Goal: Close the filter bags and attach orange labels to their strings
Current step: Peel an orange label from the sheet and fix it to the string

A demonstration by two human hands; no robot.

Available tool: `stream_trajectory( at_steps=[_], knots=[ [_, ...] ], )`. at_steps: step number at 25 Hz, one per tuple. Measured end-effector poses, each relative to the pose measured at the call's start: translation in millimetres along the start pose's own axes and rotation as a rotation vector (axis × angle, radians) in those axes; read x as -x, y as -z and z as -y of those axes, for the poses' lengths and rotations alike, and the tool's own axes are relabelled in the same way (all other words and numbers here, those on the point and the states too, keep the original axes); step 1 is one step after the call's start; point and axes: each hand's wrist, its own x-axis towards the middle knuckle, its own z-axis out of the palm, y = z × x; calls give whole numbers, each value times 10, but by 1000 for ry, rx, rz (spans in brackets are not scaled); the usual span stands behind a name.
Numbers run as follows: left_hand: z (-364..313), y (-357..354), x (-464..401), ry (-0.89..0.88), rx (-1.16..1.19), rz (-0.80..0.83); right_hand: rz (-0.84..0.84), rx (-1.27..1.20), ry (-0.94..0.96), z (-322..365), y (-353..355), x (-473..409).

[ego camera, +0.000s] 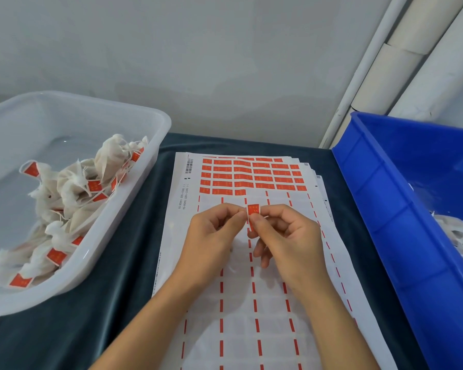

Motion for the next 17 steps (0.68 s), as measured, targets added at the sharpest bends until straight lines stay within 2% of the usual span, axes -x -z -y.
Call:
stream_trajectory(
  at_steps=[8,11,15,17],
  knots=[
    [-39,22,2,-18,-9,17,16,87,45,-13,-17,24],
    [-45,28,-8,-10,-27,-3,13,54,7,-15,5,29],
    [-41,2,-12,37,-57,-63,-74,40,-56,-12,71,-4],
    [-39,-1,-13,60,-36,-66,-47,16,-55,-6,88,-23]
  ],
)
